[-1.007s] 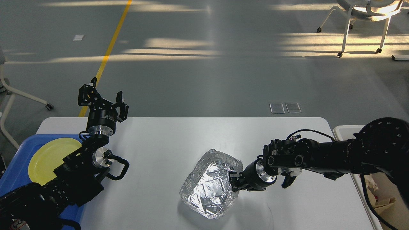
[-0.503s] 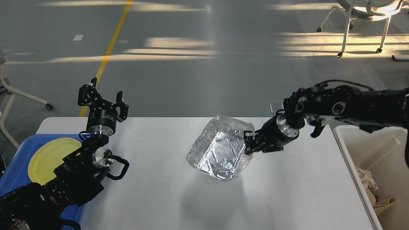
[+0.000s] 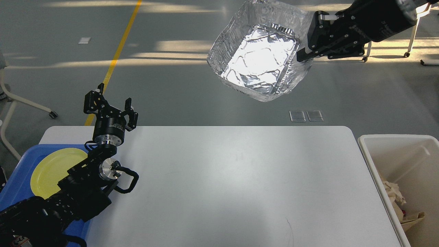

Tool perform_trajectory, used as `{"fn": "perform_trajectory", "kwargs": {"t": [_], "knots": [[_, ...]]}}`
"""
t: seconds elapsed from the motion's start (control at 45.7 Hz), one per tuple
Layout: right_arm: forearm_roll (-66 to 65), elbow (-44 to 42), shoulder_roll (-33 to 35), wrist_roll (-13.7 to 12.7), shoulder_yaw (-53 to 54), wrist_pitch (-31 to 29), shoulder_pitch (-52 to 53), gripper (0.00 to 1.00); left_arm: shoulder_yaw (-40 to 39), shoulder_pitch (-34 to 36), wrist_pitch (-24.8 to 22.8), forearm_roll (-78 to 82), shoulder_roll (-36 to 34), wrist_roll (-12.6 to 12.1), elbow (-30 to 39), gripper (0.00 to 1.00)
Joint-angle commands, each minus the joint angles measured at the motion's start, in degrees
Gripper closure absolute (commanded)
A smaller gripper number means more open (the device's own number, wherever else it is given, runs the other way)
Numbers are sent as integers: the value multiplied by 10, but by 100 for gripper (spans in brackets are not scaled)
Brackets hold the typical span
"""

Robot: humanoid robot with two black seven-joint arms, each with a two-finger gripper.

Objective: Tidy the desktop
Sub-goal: 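Grip the foil tray edge and lift it up high, then carry the foil tray over the white bin and release it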

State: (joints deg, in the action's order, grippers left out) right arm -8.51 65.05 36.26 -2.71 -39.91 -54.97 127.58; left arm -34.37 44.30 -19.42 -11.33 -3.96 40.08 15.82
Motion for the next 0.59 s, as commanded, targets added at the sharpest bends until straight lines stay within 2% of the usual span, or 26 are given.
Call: {"fn": "perform_trajectory", "kwargs": {"t": [0.0, 0.175, 0.394, 0.569], "knots": [[1, -2, 14, -2, -7, 0, 15, 100, 0, 0, 0, 0, 0, 0, 0, 3], [-6, -55, 14, -3, -62, 0, -19, 100, 0, 0, 0, 0, 0, 0, 0, 3], [-9, -199, 14, -2, -103, 11, -166, 100, 0, 0, 0, 0, 0, 0, 0, 3], [-10, -260, 28, -2, -106, 46, -259, 100, 0, 0, 0, 0, 0, 0, 0, 3]]}}
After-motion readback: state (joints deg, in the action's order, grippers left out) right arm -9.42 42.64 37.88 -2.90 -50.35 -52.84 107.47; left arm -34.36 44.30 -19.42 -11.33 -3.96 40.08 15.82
